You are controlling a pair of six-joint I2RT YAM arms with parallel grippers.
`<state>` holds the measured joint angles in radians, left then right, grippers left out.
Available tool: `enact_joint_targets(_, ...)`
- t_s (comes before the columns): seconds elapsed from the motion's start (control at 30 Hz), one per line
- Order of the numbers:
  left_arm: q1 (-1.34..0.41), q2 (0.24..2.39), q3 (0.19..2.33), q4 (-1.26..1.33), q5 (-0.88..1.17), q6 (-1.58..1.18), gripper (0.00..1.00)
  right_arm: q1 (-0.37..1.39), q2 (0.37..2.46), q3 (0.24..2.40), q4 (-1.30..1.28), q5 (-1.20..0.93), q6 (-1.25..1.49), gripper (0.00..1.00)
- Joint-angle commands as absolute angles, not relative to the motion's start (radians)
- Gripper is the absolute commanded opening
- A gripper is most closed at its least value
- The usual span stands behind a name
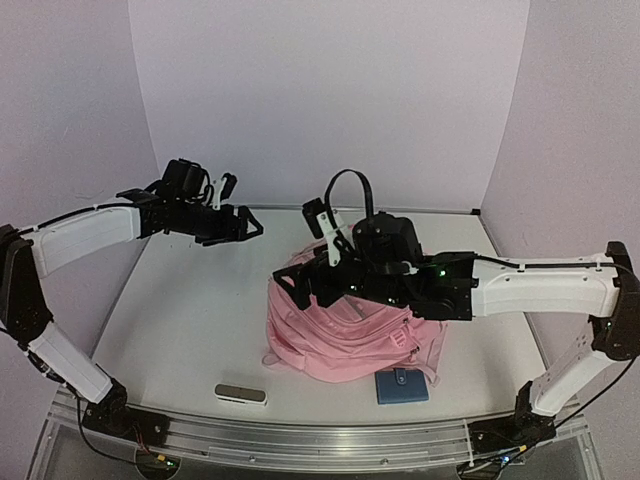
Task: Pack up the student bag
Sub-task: Pick up the stationery from the center of the board.
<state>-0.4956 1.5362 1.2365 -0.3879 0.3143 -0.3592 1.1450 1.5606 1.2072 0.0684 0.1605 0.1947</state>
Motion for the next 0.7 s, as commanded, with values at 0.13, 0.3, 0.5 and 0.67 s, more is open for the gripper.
enact_joint_targets(0.13,-0.482,1.37,0.993,-0.386,0.275,-0.536,0.92,1.309,1.689,1.185,0.102,0.008,0.195,0.98)
enact_joint_targets(0.3,-0.473,1.29,0.884,-0.312,0.282,-0.619,0.95,1.367,1.836,1.223,0.113,0.008,0.186,0.98)
enact_joint_targets(0.5,-0.472,1.252,0.851,-0.333,0.289,-0.67,0.96,1.381,1.978,1.28,0.114,-0.049,0.156,0.96)
enact_joint_targets(0.67,-0.472,1.227,0.827,-0.339,0.287,-0.684,0.98,1.382,2.043,1.298,0.112,-0.085,0.144,0.91)
